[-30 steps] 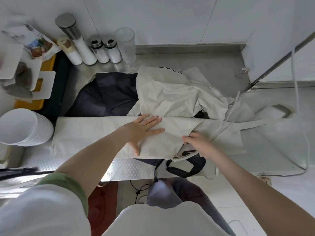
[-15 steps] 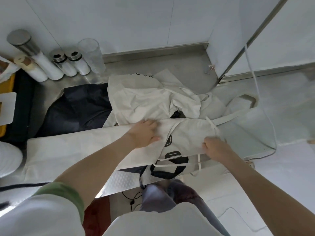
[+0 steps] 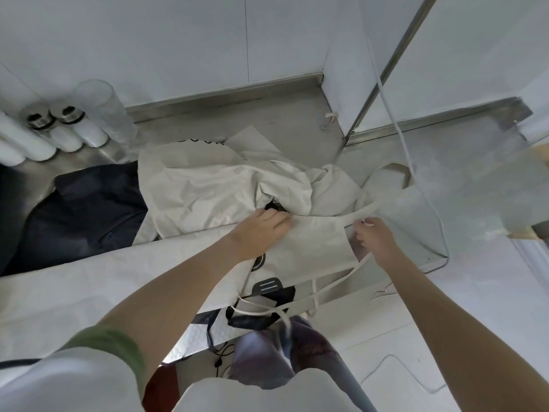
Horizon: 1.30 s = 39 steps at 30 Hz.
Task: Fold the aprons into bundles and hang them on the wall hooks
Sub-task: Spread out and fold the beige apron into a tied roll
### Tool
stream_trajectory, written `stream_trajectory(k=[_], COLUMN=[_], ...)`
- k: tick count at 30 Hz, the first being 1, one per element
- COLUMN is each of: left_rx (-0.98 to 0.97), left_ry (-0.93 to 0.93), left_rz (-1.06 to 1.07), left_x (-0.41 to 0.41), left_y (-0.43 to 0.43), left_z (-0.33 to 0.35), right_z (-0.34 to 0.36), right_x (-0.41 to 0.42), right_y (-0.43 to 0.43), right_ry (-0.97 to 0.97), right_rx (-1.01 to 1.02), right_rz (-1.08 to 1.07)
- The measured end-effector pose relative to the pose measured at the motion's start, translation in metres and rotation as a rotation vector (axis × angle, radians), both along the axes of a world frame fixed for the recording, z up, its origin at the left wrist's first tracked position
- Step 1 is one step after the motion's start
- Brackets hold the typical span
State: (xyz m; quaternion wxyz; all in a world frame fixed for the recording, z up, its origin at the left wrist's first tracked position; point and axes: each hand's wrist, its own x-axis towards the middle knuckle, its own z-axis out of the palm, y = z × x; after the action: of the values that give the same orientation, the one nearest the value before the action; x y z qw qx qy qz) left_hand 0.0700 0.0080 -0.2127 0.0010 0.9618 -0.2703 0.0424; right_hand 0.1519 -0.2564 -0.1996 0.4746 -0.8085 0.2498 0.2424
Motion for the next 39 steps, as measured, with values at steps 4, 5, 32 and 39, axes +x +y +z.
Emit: stream_trajectory(k=[4, 5, 32, 39], left_rx=[-0.269, -0.225, -0.672, -0.613], left_ry=[0.222, 0.379, 1.117, 1.229], left_rz=[0.373, 0.428, 0.594, 0.537], left_x=[0.007, 0.012, 0.052, 0.057], left_y=[0.001, 0.004, 0.001, -0.004], left_z=[0.004, 0.006, 0.062, 0.084], right_z=[0.012, 0.015, 0.026, 0.05], right_x=[0.017, 0.021, 0.029, 0.027], right_y=[0.013, 0.013, 0.043, 0.04], right_ry=[-0.002, 0.013, -0.2, -0.137], right_rx=[0.384, 0.443, -0.176, 0.167], right_rz=[-0.251, -0.297, 1.007, 0.924])
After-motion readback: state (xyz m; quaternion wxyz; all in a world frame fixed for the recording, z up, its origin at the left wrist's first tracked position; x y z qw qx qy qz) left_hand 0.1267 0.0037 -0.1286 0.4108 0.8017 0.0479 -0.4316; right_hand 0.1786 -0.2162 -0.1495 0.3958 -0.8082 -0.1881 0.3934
